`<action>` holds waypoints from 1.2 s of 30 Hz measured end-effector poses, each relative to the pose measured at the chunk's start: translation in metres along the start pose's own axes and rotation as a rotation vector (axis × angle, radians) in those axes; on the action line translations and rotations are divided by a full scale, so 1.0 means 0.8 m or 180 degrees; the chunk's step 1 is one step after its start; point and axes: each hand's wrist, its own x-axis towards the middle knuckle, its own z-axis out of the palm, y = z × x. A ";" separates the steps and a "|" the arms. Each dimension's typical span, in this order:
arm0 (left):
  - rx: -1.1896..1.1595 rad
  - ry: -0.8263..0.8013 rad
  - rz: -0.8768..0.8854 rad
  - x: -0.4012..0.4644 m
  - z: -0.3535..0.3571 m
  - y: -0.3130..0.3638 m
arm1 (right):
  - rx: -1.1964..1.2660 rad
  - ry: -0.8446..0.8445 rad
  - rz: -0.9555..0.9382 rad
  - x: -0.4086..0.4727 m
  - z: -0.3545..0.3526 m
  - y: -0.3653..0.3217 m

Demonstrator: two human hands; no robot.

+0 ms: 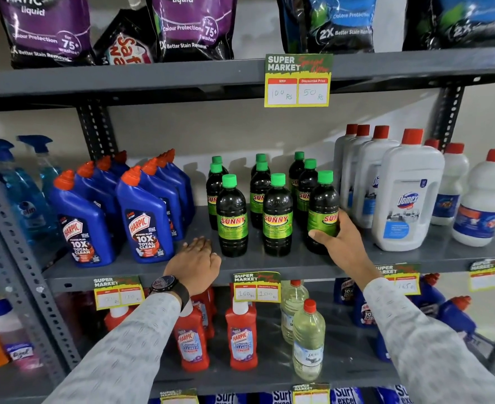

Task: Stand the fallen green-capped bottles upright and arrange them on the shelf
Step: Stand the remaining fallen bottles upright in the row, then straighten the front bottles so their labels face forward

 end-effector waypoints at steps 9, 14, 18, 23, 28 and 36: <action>0.0021 0.0034 -0.0009 0.000 0.000 0.000 | -0.0066 0.0102 -0.0124 -0.004 0.000 -0.004; -0.0013 0.0051 -0.0012 -0.001 0.000 0.001 | -0.0343 0.0198 -0.0100 -0.006 0.004 -0.003; -0.0009 0.0062 -0.0018 -0.001 0.000 0.000 | -0.0433 0.0396 -0.0062 -0.009 0.008 -0.003; 0.0017 0.0059 0.0006 -0.003 -0.001 0.001 | -0.0463 0.0430 -0.0146 -0.014 0.007 -0.004; -0.0129 0.0234 -0.0031 -0.008 -0.004 0.003 | -0.0456 0.0451 -0.0319 -0.024 0.008 -0.006; -0.2492 0.1226 -0.0430 -0.027 -0.020 0.035 | -0.0781 0.0766 -0.0957 -0.069 0.042 -0.039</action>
